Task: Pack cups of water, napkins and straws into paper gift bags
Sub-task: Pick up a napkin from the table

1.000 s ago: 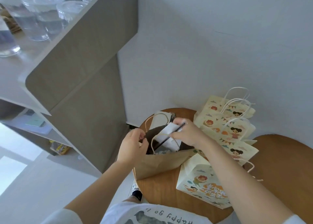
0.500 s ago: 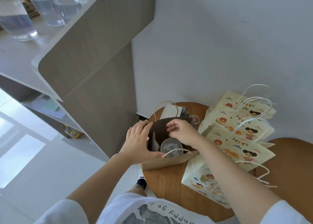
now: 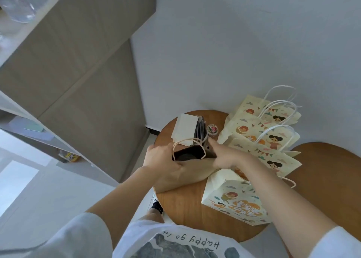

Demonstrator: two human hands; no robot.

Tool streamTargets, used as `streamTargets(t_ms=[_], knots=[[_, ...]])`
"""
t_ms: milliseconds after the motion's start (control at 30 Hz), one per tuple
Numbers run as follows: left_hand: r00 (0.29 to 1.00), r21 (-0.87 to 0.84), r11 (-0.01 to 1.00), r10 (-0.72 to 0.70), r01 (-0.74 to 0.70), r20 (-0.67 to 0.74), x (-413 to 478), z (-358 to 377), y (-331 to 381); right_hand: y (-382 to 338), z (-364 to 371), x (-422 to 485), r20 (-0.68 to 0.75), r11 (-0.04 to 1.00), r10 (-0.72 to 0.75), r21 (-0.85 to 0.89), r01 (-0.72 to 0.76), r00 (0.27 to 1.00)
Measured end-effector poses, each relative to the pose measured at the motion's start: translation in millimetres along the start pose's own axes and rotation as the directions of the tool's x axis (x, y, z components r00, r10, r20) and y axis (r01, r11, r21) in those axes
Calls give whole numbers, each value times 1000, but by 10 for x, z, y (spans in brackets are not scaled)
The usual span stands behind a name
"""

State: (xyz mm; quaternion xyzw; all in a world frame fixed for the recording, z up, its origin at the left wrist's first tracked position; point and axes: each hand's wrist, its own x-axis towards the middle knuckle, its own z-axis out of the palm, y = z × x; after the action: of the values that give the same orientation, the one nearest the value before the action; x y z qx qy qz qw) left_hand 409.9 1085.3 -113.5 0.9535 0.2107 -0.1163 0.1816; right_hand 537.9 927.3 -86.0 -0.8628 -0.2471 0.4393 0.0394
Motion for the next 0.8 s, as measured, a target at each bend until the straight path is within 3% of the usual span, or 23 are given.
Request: streamTargets(t_ms=[100,200,300,500,667,800], knots=[[992,-177,978,-93,106,79,84,-22,77,28,57,81,-37,997,-23,78,26,999],[990,-250,958,-131,142,59,153,-22,59,95,53,96,-88,958,-55,277,77,995],[990,-328,934,-142,140,18,215,-89,0,144,20,107,-141,916,11,398,46,990],[1000,-349,937,-20,15,-10,379,-550,-130,157,58,230,21,952,49,303,-53,999],[990,-345,929,116,-136,-78,475,-888,-100,-1,107,342,-93,892,19,451,25,995],[987,-285,945,149,-161,-62,547,-925,-81,-47,37,320,-193,802,26,590,94,981]])
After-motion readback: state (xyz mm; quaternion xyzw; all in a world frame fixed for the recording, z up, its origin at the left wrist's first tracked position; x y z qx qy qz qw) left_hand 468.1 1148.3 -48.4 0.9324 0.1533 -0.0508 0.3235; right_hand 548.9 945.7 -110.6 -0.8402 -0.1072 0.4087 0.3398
